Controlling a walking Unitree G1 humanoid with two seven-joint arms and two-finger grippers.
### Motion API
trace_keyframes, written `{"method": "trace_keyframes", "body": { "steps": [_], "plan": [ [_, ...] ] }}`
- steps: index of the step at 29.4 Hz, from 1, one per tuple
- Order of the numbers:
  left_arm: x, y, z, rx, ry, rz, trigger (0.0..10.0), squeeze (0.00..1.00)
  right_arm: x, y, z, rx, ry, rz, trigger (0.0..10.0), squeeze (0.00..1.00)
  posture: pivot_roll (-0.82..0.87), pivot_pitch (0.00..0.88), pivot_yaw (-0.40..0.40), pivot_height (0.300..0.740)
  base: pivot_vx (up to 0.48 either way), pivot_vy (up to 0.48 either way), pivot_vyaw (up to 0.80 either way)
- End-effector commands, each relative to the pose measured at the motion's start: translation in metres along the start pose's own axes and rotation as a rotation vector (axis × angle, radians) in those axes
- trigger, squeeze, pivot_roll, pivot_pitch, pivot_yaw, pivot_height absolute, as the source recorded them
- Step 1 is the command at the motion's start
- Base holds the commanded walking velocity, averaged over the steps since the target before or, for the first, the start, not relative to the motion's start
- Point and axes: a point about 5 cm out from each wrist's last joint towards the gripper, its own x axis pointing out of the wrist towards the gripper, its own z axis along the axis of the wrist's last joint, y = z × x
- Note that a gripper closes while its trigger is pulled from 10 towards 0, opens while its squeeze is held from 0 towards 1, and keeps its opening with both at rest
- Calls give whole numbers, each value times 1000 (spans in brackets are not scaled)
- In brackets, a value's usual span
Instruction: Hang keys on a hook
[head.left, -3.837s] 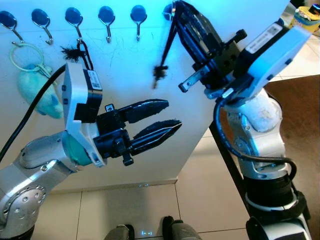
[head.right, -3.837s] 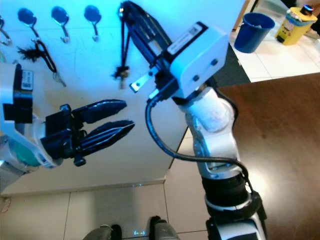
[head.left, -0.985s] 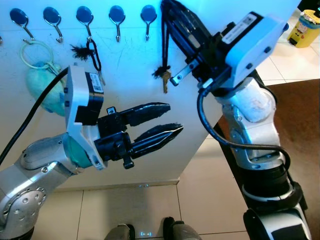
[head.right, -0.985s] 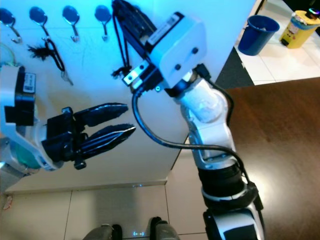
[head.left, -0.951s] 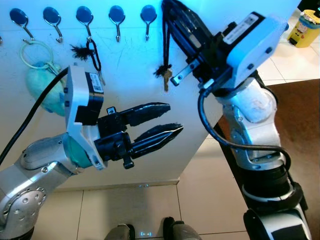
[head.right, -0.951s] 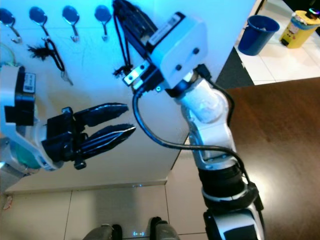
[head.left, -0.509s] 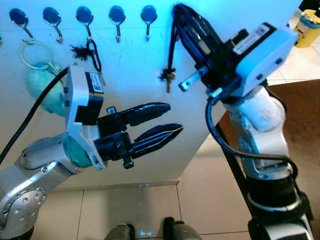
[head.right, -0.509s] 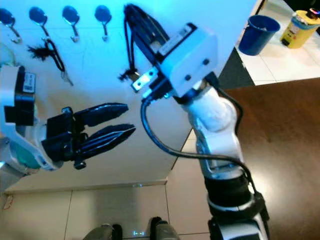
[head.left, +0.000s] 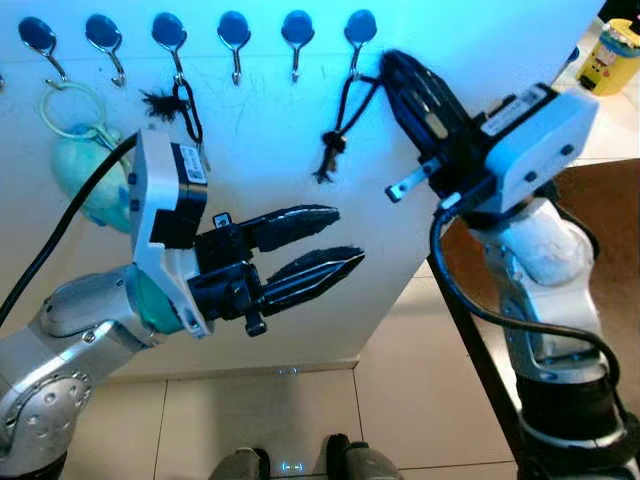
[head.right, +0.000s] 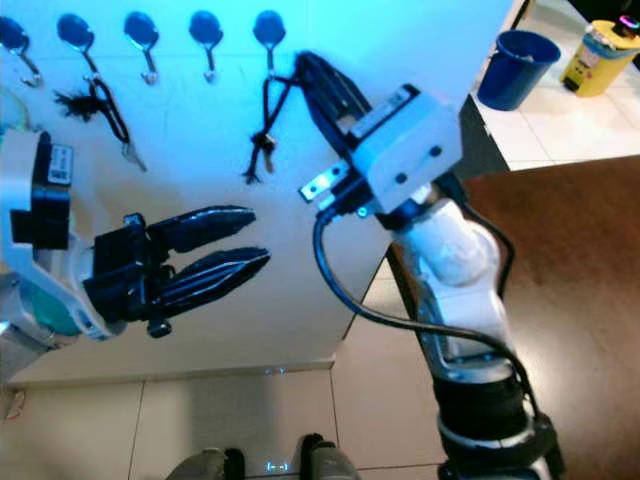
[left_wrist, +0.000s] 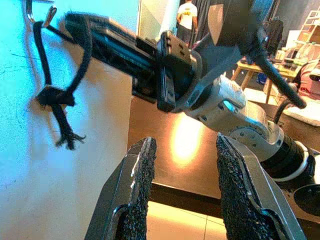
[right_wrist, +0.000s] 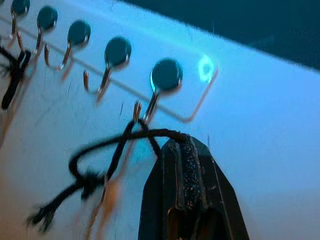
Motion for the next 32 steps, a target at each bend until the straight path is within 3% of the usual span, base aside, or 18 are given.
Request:
{"method": "trace_keyframes", "body": {
  "steps": [1, 20, 21, 24, 25, 31, 32],
  "plan": [
    [-1, -2, 0, 0, 12, -13, 10000, 0, -4, 5, -3, 0, 26, 17, 10000, 0, 10, 139, 87, 740, 0, 0, 0],
    [-1, -3, -1, -1, 11, -14, 10000, 0, -1, 28, -9, 33, 30, 138, 10000, 0, 14, 133, 86, 740, 0, 0, 0],
    [0, -4, -1, -1, 11, -14, 10000, 0, 1, 28, -8, 37, 26, 136, 10000, 302, 14, 131, 84, 740, 0, 0, 0],
    [0, -4, -1, 0, 11, -14, 10000, 0, 1, 27, -8, 41, 22, 133, 10000, 302, 15, 129, 83, 740, 0, 0, 0],
    [0, -4, -2, -1, 10, -13, 10000, 0, 1, 27, -9, 42, 22, 132, 10000, 925, 15, 127, 82, 740, 0, 0, 0],
    [0, -4, -2, 0, 12, -13, 10000, 0, 1, 26, -9, 39, 22, 122, 10000, 894, 12, 121, 82, 740, 0, 0, 0],
    [0, -4, -3, 0, 12, -14, 10000, 0, 1, 25, -9, 25, 20, 111, 10000, 47, 10, 118, 80, 740, 0, 0, 0]
  ]
}}
